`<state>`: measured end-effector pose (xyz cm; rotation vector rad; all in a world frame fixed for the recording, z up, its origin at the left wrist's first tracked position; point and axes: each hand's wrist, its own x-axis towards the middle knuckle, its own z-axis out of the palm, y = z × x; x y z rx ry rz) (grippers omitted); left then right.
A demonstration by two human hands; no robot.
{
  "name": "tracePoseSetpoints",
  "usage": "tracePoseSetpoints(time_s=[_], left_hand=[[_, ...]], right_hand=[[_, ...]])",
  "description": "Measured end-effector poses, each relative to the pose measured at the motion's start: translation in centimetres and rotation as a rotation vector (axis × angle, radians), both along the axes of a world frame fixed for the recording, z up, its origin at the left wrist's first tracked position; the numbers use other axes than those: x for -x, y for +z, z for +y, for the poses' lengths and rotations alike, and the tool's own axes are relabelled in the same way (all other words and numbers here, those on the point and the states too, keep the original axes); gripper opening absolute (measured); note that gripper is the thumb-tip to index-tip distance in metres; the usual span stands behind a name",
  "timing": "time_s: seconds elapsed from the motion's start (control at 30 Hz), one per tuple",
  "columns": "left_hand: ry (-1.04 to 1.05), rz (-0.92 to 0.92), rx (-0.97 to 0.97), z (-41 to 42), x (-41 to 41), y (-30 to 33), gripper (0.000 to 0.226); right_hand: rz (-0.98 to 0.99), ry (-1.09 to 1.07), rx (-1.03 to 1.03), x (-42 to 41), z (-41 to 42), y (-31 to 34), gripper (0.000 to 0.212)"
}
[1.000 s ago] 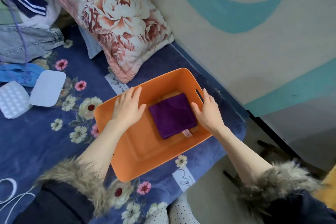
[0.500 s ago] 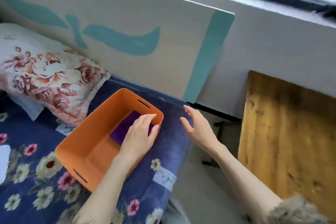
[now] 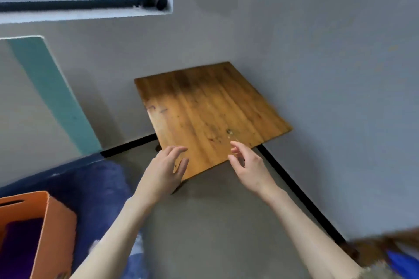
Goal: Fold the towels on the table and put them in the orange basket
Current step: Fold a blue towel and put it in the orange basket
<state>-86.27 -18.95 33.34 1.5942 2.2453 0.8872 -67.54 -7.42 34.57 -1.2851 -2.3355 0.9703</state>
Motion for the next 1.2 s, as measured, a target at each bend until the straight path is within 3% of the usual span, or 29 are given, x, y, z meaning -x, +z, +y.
tracePoseSetpoints(time_s=[0.3, 0.63, 0.77, 1.2], left_hand=[[-0.417, 0.059, -0.008, 6.6, -20.0, 2.0, 0.039], [-0.772, -0.008, 0.16, 8.1, -47.9, -2.3, 0.053], [-0.907, 0.017, 0.24, 10.8, -56.2, -5.3, 0.04], [-1.242, 0.312, 0.612, 21.5, -73.9, -24.0, 0.044]], right_hand=[[0.074, -0.431, 0.039, -23.5, -2.3, 0.0, 0.037], [0.079, -0.768, 0.104, -50.1, -8.2, -3.1, 0.035], [0.057, -0.871, 0.197, -57.5, -8.0, -5.9, 0.037], [-0.092, -1.184, 0.538, -73.5, -0.6, -24.0, 0.038]])
